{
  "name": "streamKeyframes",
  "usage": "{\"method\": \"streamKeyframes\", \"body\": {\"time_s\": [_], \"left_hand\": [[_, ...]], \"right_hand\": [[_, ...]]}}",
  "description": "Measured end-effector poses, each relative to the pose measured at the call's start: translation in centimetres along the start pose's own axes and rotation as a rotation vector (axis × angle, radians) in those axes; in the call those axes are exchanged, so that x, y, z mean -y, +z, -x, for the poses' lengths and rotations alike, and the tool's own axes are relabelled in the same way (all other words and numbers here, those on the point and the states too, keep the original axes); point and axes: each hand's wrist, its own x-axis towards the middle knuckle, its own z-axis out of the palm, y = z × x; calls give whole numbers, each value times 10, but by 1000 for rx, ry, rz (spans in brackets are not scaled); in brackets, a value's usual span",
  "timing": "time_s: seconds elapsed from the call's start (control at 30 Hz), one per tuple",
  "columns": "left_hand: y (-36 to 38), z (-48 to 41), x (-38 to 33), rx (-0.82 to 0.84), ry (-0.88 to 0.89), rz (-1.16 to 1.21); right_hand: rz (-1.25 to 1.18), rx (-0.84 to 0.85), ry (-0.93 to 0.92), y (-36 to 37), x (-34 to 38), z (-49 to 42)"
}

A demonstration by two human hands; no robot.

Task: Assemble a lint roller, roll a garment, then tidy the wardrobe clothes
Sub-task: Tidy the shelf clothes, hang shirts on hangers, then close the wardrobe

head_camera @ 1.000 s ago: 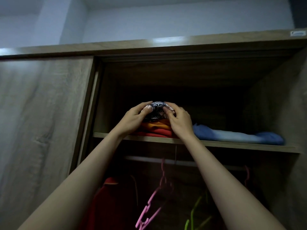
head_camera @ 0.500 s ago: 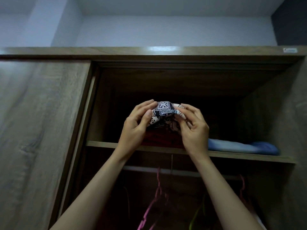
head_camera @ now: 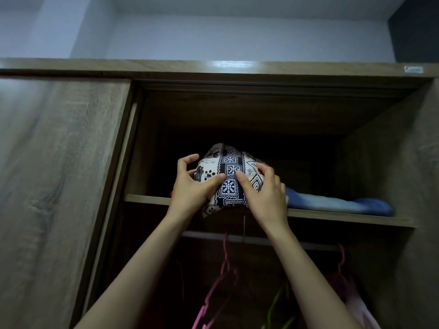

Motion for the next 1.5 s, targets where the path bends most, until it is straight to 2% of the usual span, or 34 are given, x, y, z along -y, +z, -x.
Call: {"method": "streamKeyframes", "body": {"time_s": [0.1, 0.3, 0.5, 0.67, 0.83, 0.93, 1.0, 1.1, 1.23, 1.5], "left_hand": [[-1, -6, -5, 93, -6, 35], [2, -5, -12, 310, 39, 146], [15, 4, -10, 266, 18, 326], [26, 15, -14, 355, 30, 483], [33, 22, -20, 398, 60, 634], [35, 24, -24, 421, 76, 660], [37, 23, -30, 418, 111, 595], [46, 23, -43, 422, 181, 505], [70, 23, -52, 533, 159, 465], [152, 3, -66, 652, 159, 265]], "right_hand": [[66, 49, -25, 5, 0, 4], [-111, -19, -160, 8, -6, 18], [-274, -6, -188, -1, -7, 23], [-611, 109, -132, -12, -8, 24], [-772, 160, -138, -31, 3, 19], [-873, 208, -62, -41, 4, 15], [-910, 189, -59, -49, 3, 14], [-828, 63, -149, -65, -1, 12], [-665, -75, -266, -90, -20, 0], [-418, -166, -293, -161, -73, -48]]}}
